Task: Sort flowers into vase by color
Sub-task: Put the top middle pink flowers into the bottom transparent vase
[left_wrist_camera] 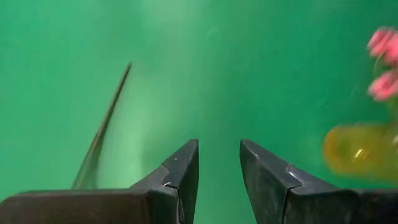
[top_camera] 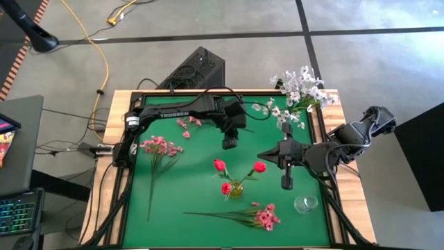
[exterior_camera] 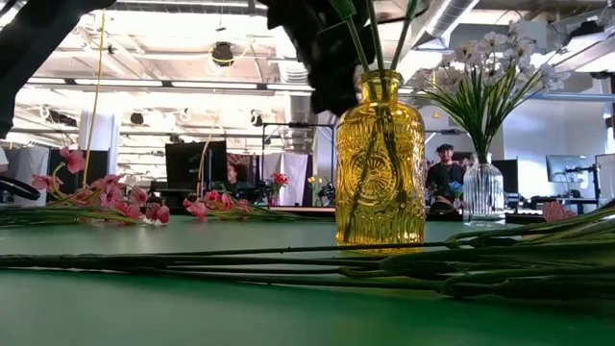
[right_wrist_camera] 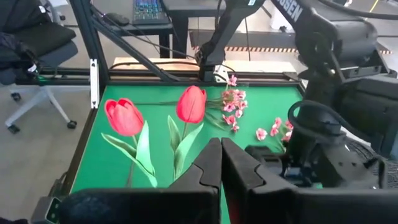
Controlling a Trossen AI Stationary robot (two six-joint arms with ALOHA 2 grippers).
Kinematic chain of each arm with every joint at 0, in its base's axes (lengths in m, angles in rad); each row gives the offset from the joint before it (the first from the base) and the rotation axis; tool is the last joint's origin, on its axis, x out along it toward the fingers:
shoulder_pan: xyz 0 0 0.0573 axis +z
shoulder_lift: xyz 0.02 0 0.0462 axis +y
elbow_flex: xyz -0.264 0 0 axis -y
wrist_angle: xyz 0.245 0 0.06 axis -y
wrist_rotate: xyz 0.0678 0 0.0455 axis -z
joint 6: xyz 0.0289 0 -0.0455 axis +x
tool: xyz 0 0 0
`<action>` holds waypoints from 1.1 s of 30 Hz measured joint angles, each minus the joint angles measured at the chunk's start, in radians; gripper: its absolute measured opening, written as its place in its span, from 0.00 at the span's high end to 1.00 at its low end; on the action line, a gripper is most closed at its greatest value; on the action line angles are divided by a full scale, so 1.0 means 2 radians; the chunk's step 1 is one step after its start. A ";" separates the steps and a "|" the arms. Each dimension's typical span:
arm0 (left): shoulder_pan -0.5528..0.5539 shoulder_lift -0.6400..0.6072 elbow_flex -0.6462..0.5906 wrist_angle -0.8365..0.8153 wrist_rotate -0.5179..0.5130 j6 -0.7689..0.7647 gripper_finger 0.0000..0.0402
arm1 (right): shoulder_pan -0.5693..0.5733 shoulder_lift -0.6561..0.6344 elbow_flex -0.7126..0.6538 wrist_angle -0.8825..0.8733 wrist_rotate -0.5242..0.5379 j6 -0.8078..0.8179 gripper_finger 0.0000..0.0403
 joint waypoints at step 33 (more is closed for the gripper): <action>0.131 0.004 -0.093 -0.042 -0.017 0.258 0.74 | 0.000 0.000 0.000 -0.015 -0.003 0.001 0.91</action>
